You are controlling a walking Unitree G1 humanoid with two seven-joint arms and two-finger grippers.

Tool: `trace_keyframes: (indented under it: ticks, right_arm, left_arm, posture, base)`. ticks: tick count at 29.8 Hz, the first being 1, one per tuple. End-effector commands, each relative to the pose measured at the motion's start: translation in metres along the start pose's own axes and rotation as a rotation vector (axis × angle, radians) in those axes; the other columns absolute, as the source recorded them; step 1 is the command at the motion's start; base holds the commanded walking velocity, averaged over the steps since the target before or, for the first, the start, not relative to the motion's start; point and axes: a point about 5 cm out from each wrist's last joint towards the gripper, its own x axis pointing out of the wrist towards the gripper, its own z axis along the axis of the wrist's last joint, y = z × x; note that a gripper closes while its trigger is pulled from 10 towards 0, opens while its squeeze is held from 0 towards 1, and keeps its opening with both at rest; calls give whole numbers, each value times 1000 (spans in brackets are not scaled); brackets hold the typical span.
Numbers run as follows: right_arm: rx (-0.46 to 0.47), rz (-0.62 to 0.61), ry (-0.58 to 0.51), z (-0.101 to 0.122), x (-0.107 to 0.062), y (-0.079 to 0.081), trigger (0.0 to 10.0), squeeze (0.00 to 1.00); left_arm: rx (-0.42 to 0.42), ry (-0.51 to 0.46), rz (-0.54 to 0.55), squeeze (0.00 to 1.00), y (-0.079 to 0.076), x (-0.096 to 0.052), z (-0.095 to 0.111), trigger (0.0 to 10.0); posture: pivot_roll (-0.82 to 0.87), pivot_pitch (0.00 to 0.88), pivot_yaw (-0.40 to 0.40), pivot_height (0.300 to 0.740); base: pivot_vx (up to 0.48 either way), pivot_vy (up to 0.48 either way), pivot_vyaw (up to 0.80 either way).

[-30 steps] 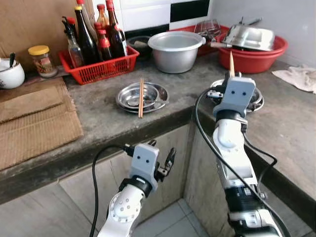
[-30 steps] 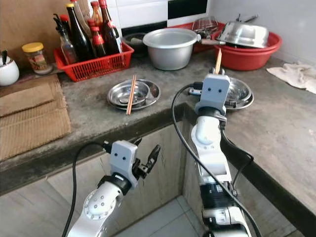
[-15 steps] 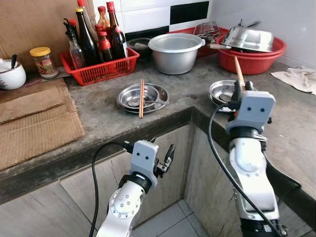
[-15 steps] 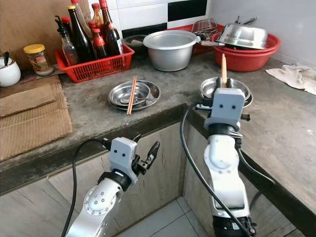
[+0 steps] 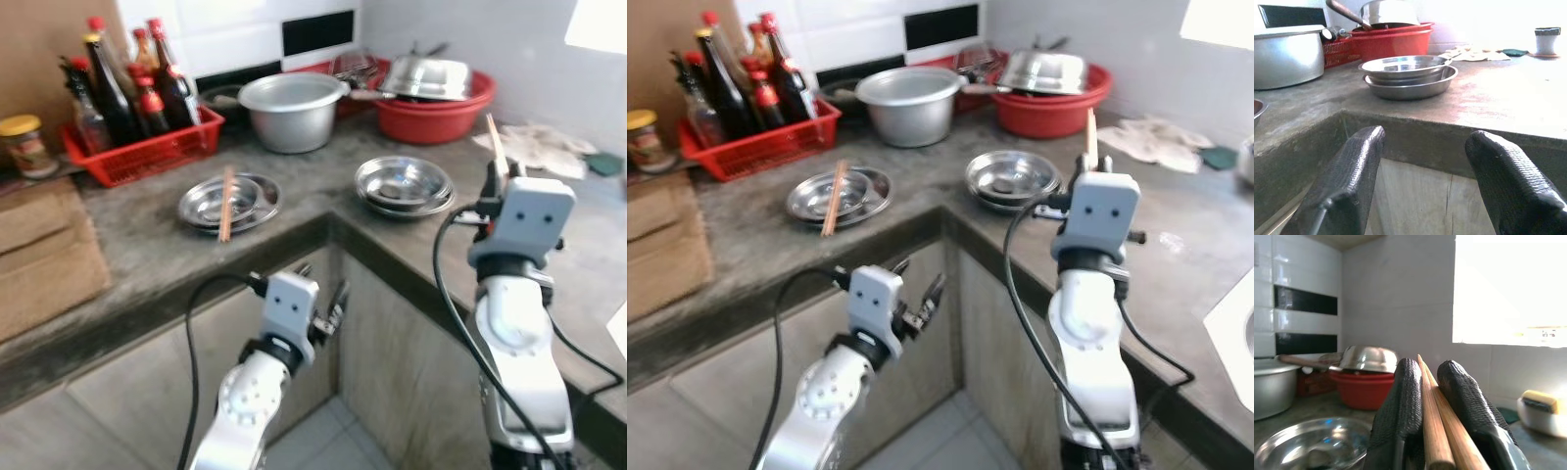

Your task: Kitchen organization

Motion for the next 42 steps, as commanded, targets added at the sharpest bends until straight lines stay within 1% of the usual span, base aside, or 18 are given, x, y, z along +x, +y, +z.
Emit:
trace_keyframes:
  ticks: [1, 2, 5, 7, 9, 16, 18, 22, 23, 24, 26, 30, 31, 33, 38, 42]
  right_arm:
    - [17, 27, -1, 4, -1, 6, 0, 0]
    - [13, 29, 5, 3, -1, 6, 0, 0]
    - [11, 31, 11, 2, -3, 6, 0, 0]
    - [12, 32, 20, 1, -4, 6, 0, 0]
    - [6, 32, 26, 0, -5, 6, 0, 0]
    - [6, 27, 46, -2, -8, 6, 0, 0]
    - [3, 27, 55, -3, -10, 7, 0, 0]
    - [1, 27, 72, -6, -11, 7, 0, 0]
    - [12, 28, 110, -12, -15, 7, 0, 0]
    - [15, 28, 120, -14, -16, 6, 0, 0]
    - [15, 40, 155, -20, -24, 6, 0, 0]
    - [10, 43, 168, -23, -28, 5, 0, 0]
    - [7, 38, 182, -25, -31, 4, 0, 0]
    - [6, 36, 185, -25, -32, 4, 0, 0]
    - [-2, 33, 185, -24, -35, 4, 0, 0]
    - [-3, 32, 185, -24, -35, 4, 0, 0]
  left_arm:
    - [-6, 14, 26, 0, 7, -1, -3, 10000]
    - [-14, 27, 41, 0, 8, -1, -5, 10000]
    - [-11, 25, 44, 0, 9, -1, -5, 10000]
    - [-13, 27, 41, 0, 9, -2, -6, 10000]
    - [-24, 29, 44, 0, 9, -2, -6, 10000]
    - [-21, 27, 31, 0, 9, -2, -5, 10000]
    - [-8, 21, 33, 0, 9, -2, -5, 10000]
    - [-21, 21, 36, 0, 9, -2, -5, 10000]
    - [-25, 21, 38, 0, 10, -2, -5, 10000]
    - [-25, 21, 38, 0, 10, -1, -5, 10000]
    - [-22, 20, 45, 0, 11, -2, -4, 10000]
    - [-24, 19, 38, 0, 10, -2, -4, 10000]
    - [-36, 15, 33, 0, 9, -2, -4, 10000]
    - [-23, 8, 33, 0, 9, -2, -3, 10000]
    - [-31, 13, 17, 0, 6, -1, -3, 10000]
    - [-25, 18, 14, 0, 7, 0, -3, 10000]
  posture:
    - [113, 0, 4, 740]
    - [114, 0, 3, 740]
    - [114, 0, 4, 740]
    - [113, 0, 8, 740]
    - [112, 0, 5, 740]
    - [113, 0, 6, 740]
    - [113, 0, 6, 740]
    - [112, 0, 5, 740]
    - [113, 0, 4, 740]
    - [113, 0, 4, 740]
    - [113, 0, 4, 740]
    - [113, 0, 4, 740]
    - [110, 0, 6, 740]
    - [109, 0, 7, 740]
    - [105, 0, 10, 740]
    - [103, 0, 11, 740]
  base:
    - [0, 0, 0]
    - [0, 0, 0]
    - [0, 0, 0]
    - [0, 0, -800]
    - [0, 0, 0]
    - [0, 480, 0]
    - [0, 0, 0]
    - [0, 0, 0]
    - [0, 0, -800]
    - [0, 0, -800]
    - [0, 0, -800]
    - [0, 262, -800]
    - [0, 480, -800]
    - [0, 240, -800]
    - [0, 0, -800]
    - [0, 480, -800]
